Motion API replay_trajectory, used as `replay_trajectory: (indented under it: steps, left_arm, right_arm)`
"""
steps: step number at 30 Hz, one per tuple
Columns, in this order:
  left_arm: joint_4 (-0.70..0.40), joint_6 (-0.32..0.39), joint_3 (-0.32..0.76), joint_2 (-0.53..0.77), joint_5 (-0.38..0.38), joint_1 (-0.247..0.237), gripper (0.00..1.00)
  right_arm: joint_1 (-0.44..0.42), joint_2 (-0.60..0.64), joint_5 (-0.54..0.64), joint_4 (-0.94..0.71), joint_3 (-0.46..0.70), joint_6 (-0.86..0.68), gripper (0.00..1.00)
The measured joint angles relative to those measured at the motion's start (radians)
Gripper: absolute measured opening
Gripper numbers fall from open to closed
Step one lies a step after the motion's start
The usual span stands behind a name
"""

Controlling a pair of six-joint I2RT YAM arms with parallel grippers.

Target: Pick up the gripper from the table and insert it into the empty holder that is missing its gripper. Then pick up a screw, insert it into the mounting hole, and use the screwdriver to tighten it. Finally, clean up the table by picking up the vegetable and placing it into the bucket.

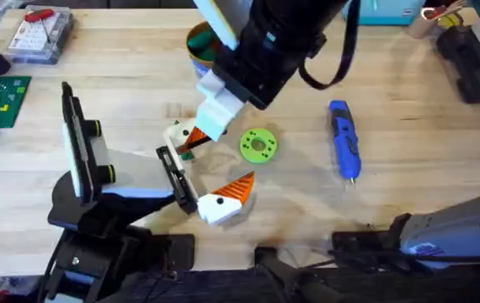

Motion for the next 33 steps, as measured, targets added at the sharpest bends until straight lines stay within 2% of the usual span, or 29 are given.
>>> replay_trajectory:
  steps: [4,23,24,25,29,30,31,33]
  left_arm:
    - [0.000,0.000,0.000,0.000,0.000,0.000,0.986]
    - [0.000,0.000,0.000,0.000,0.000,0.000,0.986]
    - [0.000,-0.002,0.000,0.000,0.000,0.000,0.934]
    - [0.000,-0.001,0.000,0.000,0.000,0.000,0.809]
    - [0.000,0.000,0.000,0.000,0.000,0.000,0.189]
    - [0.000,0.002,0.000,0.000,0.000,0.000,0.068]
    - [0.000,0.003,0.000,0.000,0.000,0.000,0.020]
    - [0.000,0.003,0.000,0.000,0.000,0.000,0.007]
  right_arm:
    - [0.000,0.000,0.000,-0.047,0.000,0.000,0.995]
    - [-0.013,0.000,0.000,-0.033,0.000,0.000,0.995]
    - [-0.013,0.000,0.000,-0.033,0.000,0.000,0.995]
    - [-0.013,0.000,0.000,-0.033,0.000,0.000,0.995]
    - [-0.013,0.000,0.000,-0.033,0.000,0.000,0.995]
    - [-0.013,0.000,0.000,-0.033,0.000,0.000,0.995]
    - [-0.013,0.000,0.000,-0.033,0.000,0.000,0.995]
    - [-0.013,0.000,0.000,-0.032,0.000,0.000,0.995]
